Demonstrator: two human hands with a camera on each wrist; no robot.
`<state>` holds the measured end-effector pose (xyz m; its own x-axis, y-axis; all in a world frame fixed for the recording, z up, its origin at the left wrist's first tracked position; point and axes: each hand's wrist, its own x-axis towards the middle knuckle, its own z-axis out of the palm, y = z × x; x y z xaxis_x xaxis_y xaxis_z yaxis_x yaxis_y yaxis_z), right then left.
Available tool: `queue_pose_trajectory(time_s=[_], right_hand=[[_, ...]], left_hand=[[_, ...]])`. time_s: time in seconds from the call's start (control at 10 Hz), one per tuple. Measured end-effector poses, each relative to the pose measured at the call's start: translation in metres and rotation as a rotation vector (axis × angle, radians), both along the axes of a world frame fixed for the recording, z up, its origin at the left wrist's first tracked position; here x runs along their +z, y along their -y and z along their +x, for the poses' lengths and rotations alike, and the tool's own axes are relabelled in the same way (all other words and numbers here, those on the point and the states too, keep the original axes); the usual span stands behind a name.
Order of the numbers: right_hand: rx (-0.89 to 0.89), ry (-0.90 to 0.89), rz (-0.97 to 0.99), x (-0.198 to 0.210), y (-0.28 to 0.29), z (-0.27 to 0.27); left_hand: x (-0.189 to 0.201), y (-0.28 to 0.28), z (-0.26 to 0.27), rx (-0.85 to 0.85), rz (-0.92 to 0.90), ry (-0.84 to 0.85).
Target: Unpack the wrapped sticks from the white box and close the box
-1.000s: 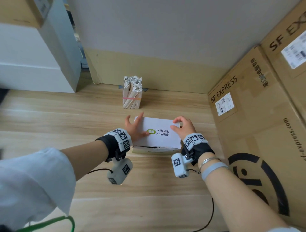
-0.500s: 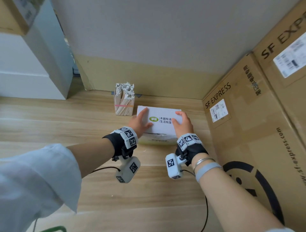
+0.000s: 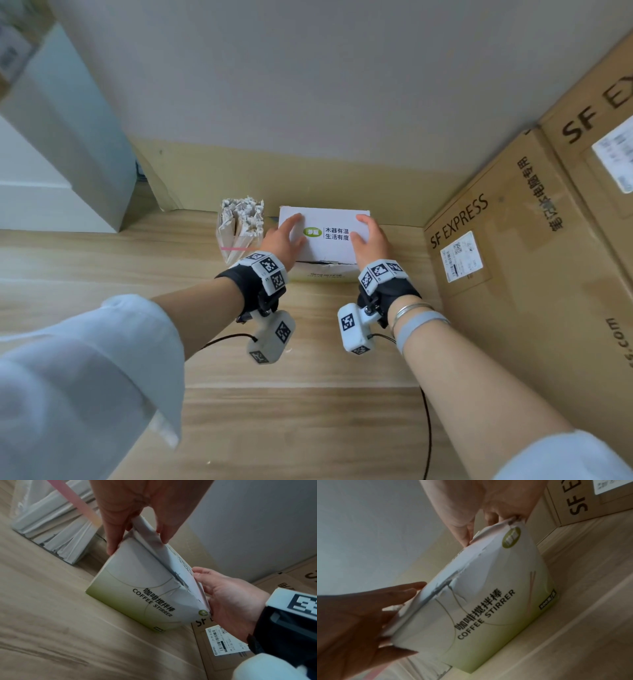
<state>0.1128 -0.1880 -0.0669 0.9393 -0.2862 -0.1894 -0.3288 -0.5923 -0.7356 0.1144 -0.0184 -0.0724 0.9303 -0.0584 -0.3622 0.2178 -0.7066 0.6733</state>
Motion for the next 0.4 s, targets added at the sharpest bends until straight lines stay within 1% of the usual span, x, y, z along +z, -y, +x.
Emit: queue_pose_trajectory(time_s=[0.1,0.2,0.3,0.4], right_hand=[[0.008,-0.016,-0.033,-0.011,0.0,0.001],[0.017,-0.027,-0.075,-0.007,-0.001,0.0],[0.027,-0.029,-0.139,0.001,0.001,-0.004],[0.026,0.004,-0.234,0.013,-0.005,-0.01]], left_hand=[[-0.007,0.0,0.002,-0.02,0.019,-0.001],[-0.008,0.001,0.002,-0.03,0.015,0.01],[-0.001,0.0,-0.003,-0.035,0.017,0.026],[0.01,-0.003,-0.008,-0.032,0.059,0.069]])
